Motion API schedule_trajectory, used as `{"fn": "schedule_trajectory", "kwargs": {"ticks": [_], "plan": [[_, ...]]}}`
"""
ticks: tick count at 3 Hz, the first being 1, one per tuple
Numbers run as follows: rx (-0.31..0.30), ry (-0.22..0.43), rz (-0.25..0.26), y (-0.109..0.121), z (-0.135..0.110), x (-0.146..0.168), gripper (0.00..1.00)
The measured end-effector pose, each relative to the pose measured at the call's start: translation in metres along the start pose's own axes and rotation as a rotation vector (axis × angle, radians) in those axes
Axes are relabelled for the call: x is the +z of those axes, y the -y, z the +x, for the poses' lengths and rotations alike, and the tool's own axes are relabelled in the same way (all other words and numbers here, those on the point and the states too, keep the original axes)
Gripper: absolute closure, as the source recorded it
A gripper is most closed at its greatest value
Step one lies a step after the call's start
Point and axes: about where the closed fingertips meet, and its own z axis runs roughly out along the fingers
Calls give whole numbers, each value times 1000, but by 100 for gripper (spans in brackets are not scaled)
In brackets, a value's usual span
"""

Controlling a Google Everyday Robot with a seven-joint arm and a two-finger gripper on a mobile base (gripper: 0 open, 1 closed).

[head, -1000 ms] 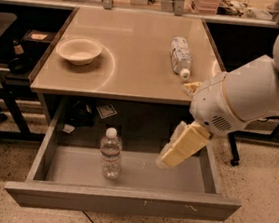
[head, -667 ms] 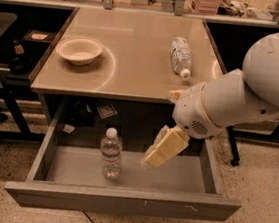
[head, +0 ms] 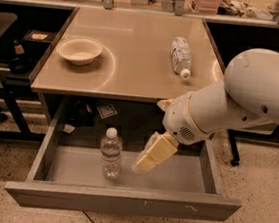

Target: Pick water bottle from top drawer and place on counter

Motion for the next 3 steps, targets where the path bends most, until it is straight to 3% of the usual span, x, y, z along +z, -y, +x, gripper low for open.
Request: {"fn": "schedule_trajectory", "kwargs": {"ticks": [3], "plan": [[24,95,10,-1,4,67,0]]}}
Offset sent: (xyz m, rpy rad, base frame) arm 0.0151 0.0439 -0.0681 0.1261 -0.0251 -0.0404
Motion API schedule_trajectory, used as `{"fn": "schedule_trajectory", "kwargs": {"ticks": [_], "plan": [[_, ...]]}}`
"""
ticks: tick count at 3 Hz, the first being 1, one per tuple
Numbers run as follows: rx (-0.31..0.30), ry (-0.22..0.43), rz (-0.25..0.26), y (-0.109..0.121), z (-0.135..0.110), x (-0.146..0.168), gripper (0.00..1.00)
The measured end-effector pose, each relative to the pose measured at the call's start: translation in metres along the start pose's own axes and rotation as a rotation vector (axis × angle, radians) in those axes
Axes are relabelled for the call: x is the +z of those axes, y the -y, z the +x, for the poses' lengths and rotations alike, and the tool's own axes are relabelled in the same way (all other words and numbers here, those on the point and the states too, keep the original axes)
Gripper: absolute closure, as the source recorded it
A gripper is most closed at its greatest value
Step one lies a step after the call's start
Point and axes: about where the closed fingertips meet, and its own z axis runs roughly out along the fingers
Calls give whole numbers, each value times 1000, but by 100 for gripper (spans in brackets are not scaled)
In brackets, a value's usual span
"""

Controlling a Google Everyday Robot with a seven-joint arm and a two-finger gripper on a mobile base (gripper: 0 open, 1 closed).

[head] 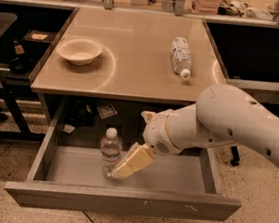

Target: Pick water bottle from top drawer and place on counter

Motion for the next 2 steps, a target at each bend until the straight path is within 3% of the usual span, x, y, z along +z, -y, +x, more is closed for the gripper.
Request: {"fn": "schedule_trajectory", "kwargs": {"ticks": [2], "plan": [[-8,43,-22,10,-4,34,0]]}}
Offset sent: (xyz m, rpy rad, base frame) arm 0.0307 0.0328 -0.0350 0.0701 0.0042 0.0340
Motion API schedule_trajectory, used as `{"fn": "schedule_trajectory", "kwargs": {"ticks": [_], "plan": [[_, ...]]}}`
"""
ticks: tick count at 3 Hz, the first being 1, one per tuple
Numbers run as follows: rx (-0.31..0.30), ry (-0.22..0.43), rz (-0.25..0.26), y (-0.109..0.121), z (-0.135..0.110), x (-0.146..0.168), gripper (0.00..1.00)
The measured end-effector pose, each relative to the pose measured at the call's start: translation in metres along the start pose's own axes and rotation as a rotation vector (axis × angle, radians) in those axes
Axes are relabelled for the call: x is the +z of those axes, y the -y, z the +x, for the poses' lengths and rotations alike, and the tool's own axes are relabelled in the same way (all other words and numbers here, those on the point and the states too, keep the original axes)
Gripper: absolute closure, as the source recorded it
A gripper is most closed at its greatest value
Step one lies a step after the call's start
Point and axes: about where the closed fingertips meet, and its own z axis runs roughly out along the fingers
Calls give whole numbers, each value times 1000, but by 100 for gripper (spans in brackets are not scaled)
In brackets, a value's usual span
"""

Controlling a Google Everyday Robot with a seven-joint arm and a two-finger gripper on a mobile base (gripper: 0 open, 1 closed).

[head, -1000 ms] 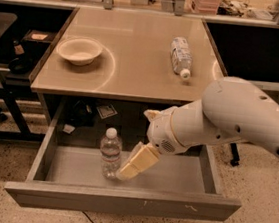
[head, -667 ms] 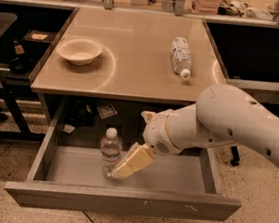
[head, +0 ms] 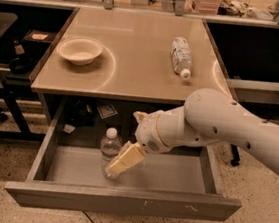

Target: Pick water bottle from top drawer and place on counter

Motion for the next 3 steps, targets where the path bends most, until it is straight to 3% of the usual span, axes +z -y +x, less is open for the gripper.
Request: {"fn": "schedule_trajectory", "kwargs": {"ticks": [3], "plan": [[5,41,-57,10,0,42,0]]}}
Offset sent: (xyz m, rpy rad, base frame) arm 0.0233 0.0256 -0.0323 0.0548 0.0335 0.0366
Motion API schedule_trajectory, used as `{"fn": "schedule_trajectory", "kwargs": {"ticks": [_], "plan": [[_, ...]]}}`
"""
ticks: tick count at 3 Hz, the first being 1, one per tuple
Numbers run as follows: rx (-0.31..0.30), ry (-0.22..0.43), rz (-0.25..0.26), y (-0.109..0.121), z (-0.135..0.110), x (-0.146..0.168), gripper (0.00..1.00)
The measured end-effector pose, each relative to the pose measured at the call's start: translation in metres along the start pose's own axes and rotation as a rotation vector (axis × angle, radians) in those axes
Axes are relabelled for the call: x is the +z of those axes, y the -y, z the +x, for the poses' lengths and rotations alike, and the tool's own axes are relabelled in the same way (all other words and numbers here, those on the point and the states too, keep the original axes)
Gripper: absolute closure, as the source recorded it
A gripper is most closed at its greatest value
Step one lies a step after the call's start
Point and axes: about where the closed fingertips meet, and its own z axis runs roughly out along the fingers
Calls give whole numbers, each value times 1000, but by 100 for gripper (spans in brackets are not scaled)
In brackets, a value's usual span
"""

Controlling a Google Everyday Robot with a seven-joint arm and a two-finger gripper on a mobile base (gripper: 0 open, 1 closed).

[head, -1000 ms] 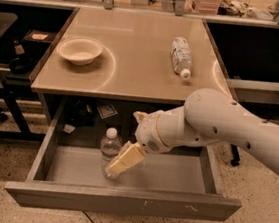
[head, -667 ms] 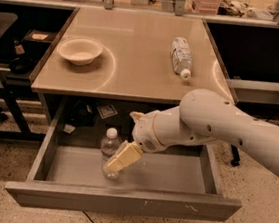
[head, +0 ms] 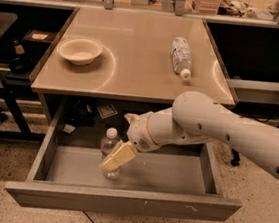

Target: Pick water bottle from top drawer and place on counter

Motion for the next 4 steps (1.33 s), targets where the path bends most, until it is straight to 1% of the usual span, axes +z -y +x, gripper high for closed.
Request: {"fn": "schedule_trajectory", "kwargs": {"ticks": [1,2,4], "plan": [[7,4,-22,1,0,11,0],[7,4,-23,1,0,11,18],[7,4,-23,1,0,11,64]]}}
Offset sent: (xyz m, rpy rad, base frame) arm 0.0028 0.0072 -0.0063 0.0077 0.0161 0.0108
